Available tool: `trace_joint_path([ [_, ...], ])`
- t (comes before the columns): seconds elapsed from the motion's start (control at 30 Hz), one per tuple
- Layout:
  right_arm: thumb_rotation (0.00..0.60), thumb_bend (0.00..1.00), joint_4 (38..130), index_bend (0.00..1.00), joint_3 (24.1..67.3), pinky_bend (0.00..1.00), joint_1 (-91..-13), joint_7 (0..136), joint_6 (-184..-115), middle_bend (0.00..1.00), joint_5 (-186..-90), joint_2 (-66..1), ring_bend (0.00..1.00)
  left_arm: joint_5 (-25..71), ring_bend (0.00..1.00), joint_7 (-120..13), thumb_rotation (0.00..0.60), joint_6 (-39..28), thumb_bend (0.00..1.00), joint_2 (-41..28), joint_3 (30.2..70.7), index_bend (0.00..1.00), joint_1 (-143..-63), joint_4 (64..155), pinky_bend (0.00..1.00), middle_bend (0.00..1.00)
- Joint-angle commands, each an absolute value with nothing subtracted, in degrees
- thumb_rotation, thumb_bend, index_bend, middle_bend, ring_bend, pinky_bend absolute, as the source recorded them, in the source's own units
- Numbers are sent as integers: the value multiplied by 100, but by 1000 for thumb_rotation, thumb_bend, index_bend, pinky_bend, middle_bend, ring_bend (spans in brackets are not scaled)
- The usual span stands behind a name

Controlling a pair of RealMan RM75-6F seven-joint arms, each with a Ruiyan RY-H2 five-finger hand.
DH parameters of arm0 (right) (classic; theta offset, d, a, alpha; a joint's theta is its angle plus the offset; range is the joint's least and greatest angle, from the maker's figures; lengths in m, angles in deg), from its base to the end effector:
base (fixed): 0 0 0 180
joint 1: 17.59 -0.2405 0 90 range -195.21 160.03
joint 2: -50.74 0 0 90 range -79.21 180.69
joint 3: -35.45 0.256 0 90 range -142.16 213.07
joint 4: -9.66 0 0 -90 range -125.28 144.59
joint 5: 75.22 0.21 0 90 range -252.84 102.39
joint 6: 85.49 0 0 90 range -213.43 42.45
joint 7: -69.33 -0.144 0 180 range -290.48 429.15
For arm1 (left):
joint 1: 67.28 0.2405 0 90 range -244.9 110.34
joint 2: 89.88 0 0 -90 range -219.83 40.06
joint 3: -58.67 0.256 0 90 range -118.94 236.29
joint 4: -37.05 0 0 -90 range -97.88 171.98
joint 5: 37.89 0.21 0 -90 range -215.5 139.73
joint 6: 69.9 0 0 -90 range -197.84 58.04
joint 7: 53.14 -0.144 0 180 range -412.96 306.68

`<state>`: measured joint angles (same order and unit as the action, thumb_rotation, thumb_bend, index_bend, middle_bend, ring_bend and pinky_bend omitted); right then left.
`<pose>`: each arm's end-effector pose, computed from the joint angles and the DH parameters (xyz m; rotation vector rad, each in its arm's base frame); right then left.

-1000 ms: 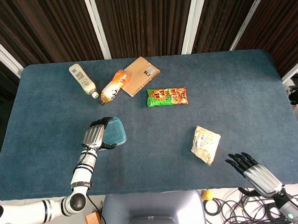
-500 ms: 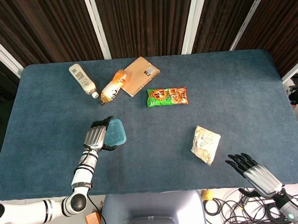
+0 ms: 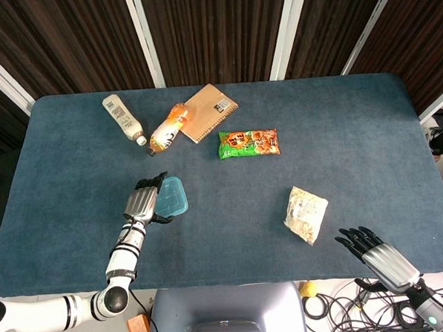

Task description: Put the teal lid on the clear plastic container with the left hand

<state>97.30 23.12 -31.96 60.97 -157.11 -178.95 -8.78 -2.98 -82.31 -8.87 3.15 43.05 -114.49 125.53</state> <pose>-0.3139 -0.1578 0.1188 1.9995 -1.0199 0.7114 -0.1342 0.3569 -0.0258 -1.5766 -1.2717 -0.8358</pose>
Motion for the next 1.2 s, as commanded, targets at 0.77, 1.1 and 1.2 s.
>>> trace_joint_path([
  [0.77, 600, 201, 9745, 0, 2302, 0, -3207, 6114, -15678, 0, -17881, -862, 0, -16, 7, -8101, 600, -906, 158, 165, 4388, 0, -11431, 12711, 55, 45],
  [1.1, 600, 201, 9747, 0, 2285, 0, -3196, 6108, -15717, 0, -17925, -856, 0, 1214, 62, -7805, 600, -436, 449, -151, 4778, 0, -11058, 13490, 50, 219],
  [1.2, 600, 201, 9757, 0, 2271, 0, -3200, 6124, -15702, 0, -17945, -860, 0, 1269, 70, -8004, 600, -380, 515, -73, 4929, 0, -11028, 13395, 42, 232],
])
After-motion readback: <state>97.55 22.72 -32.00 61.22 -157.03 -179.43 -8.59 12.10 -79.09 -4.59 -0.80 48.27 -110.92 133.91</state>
